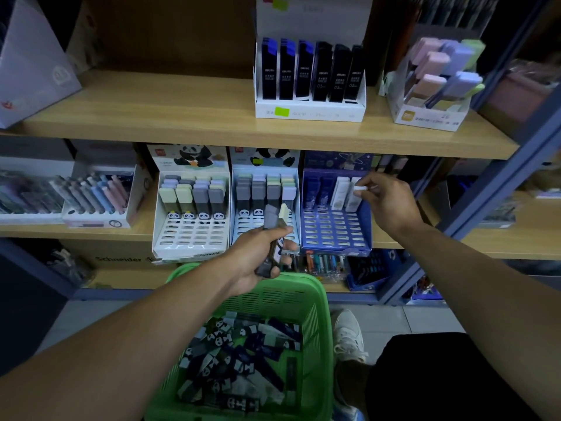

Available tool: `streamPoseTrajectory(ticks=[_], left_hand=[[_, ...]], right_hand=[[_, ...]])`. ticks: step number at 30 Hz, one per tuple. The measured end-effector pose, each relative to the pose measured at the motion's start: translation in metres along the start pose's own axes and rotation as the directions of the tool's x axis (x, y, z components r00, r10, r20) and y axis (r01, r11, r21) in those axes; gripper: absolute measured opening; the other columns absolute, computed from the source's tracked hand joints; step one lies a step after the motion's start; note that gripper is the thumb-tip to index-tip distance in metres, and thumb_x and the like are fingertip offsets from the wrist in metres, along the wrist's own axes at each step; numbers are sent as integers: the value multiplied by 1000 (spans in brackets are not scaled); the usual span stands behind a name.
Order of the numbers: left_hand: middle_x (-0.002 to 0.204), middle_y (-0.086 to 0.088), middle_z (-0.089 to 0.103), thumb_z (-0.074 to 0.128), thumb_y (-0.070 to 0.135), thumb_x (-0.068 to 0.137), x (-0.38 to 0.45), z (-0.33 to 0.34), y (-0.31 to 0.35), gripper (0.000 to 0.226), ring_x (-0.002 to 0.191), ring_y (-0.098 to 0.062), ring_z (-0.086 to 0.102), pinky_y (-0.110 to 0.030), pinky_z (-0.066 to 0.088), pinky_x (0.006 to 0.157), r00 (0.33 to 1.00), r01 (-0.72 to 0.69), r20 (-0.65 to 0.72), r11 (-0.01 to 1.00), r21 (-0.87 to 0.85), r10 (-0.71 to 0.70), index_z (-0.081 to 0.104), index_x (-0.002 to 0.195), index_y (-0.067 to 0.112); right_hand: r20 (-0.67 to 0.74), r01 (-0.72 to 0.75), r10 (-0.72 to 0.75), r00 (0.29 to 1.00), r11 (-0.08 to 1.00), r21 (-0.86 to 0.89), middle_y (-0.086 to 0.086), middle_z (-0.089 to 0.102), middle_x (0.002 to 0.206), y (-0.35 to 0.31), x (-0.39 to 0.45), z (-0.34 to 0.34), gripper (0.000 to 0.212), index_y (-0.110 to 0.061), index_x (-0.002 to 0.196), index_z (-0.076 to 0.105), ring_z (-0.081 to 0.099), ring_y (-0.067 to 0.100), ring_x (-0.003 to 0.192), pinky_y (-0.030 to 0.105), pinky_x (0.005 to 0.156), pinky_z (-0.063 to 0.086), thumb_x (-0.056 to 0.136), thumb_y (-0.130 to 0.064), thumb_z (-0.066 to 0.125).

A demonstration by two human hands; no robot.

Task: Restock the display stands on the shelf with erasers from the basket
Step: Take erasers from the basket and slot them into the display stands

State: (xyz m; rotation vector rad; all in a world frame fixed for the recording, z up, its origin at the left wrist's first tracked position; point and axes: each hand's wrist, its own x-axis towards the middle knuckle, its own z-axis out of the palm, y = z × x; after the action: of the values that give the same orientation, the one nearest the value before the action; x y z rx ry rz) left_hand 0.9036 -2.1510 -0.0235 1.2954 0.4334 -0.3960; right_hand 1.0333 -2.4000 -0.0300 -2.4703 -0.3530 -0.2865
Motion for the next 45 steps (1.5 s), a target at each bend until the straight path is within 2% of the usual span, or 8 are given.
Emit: streamPoseTrajectory(ticks=[6,12,17,21,25,31,37,45], left_hand=[[83,-3,73,59,26,100,2,4,-2,21,57,-13,59,-21,38,38,1000,16,23,1000,22,-17,61,119,17],[84,-2,75,59,26,100,2,8,-2,23,58,-12,60,-21,39,39,999,19,38,999,47,-21,61,120,16],[88,-5,76,58,25,100,2,8,-1,24,59,-14,61,-22,39,40,999,7,50,998,54,-10,57,121,16],[97,-8,77,54,27,102,0,8,1,21,62,-16,62,-23,40,41,997,9,71,999,44,-12,56,120,16],[103,-10,76,55,30,102,0,7,0,21,64,-18,63,-25,41,43,997,6,79,998,59,-10,57,119,18],[103,-9,77,55,32,102,-1,9,-1,22,64,-18,64,-25,41,45,996,0,85,997,72,-6,57,121,22],[104,-10,76,56,31,101,0,9,-1,27,64,-17,65,-24,41,43,996,-10,89,997,77,3,55,125,20],[105,-8,76,57,32,100,-3,9,1,29,65,-17,68,-23,42,43,994,-30,102,998,58,24,56,126,17]], right_hand=[[49,-46,43,998,997,70,0,62,99,-4,-2,-7,6,-24,105,63,55,17,89,39,81,47,99,-24,64],[44,-67,63,997,994,91,10,66,109,-5,-4,-10,8,-25,101,58,61,27,100,34,80,42,99,-20,63],[72,-70,63,995,992,107,4,66,95,-2,-1,-10,7,-25,97,62,64,23,96,34,79,46,96,-21,67],[14,-71,71,997,997,29,12,70,111,1,2,-8,13,-16,109,69,64,28,104,42,88,52,98,-22,65],[-88,-67,57,994,991,-118,10,71,121,3,7,-8,28,-14,119,73,66,27,108,37,95,52,98,-29,63],[-128,-103,88,988,988,-114,11,67,126,9,9,0,32,-14,124,71,63,29,110,39,94,53,101,-33,59],[-227,-111,82,970,987,-117,6,70,120,3,9,4,23,-16,112,76,65,23,103,31,88,51,97,-29,64],[-166,-157,123,978,965,-209,6,73,115,-4,19,8,21,-20,113,75,67,26,101,33,84,52,100,-26,60]])
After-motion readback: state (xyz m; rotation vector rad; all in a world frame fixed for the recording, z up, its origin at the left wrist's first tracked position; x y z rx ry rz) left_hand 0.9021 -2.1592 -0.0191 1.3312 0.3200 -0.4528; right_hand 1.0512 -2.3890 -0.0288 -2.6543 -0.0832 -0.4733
